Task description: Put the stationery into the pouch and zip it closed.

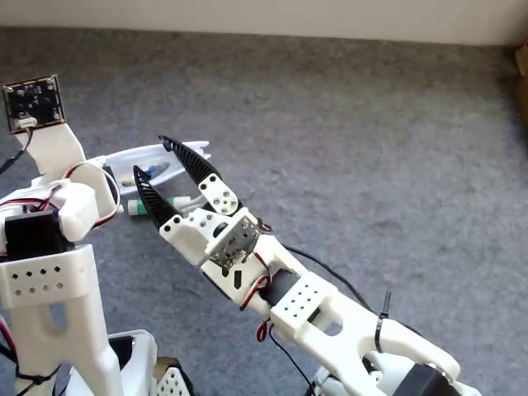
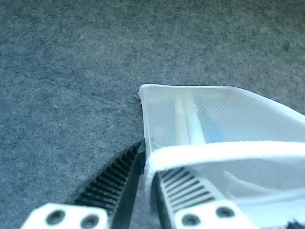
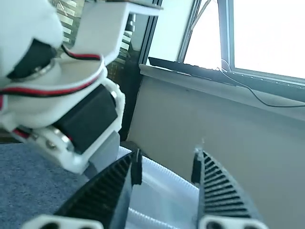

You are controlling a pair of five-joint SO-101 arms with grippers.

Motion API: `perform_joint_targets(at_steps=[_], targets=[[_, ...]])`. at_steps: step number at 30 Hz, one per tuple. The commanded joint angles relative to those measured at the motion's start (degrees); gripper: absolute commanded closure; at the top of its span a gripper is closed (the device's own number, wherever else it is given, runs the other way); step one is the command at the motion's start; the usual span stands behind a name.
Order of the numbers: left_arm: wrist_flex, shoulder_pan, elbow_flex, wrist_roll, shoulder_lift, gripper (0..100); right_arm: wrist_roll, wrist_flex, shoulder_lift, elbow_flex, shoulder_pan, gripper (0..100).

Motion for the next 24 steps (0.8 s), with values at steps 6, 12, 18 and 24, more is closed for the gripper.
perform_joint_targets(at_steps=[6, 12, 18, 24], targets=[[-1.23, -1.98, -1.71, 0.44, -0.48, 99, 0.18, 9.10, -4.53, -0.75, 0.57, 83.2], [-2.37, -6.73, -1.71, 0.44, -0.57, 99, -3.87, 28.09, -17.80, -1.63, 0.66, 83.2], [-2.90, -11.38, -2.15, 0.44, -0.57, 99, -12.48, 56.66, -22.73, -9.27, 4.18, 83.2], [-3.96, -16.92, -2.15, 0.44, -0.57, 99, -12.84, 66.68, -22.37, -11.38, 4.44, 83.2]])
